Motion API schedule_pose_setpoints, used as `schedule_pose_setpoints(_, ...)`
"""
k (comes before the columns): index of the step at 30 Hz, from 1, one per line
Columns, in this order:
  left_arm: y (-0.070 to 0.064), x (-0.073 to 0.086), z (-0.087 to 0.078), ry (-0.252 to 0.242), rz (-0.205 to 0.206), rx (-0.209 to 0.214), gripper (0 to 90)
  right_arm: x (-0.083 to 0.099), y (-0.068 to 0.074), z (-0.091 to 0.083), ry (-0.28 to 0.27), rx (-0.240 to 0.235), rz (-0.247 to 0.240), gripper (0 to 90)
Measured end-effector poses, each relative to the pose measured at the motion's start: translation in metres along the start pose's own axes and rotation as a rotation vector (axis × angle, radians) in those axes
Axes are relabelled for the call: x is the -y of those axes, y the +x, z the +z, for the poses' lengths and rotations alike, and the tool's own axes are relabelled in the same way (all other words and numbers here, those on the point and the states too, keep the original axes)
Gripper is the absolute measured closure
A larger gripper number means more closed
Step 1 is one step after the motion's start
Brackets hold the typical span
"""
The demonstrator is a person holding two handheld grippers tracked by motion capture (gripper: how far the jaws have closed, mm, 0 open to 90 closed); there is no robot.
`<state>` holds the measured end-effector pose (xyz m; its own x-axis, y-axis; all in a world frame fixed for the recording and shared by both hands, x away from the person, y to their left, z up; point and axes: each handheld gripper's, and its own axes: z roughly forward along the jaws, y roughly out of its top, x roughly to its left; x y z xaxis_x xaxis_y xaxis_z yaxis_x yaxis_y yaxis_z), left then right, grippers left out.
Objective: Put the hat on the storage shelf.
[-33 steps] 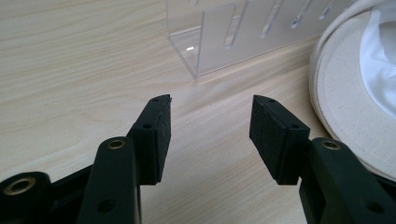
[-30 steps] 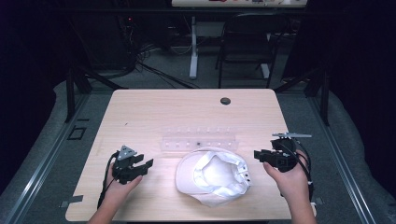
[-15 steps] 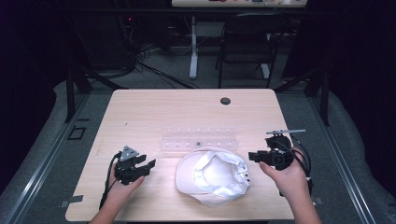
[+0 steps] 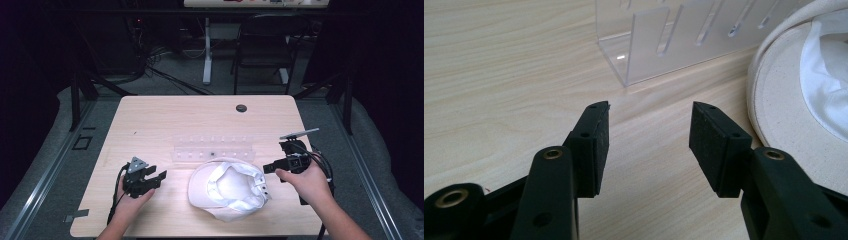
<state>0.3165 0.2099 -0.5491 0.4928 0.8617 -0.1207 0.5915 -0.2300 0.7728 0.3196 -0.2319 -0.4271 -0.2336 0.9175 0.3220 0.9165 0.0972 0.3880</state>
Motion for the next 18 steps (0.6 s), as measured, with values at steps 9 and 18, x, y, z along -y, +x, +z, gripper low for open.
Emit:
schedule_pose_setpoints(9, -0.001, 0.0, 0.001, 0.007, 0.007, 0.003, 50.0, -0.006, 0.004, 0.005, 0.101, 0.019, 0.028, 59.2)
schedule_pose_setpoints(18, -0.001, 0.0, 0.001, 0.009, 0.012, -0.003, 49.6, -0.003, 0.002, 0.017, 0.145, 0.022, 0.056, 57.0)
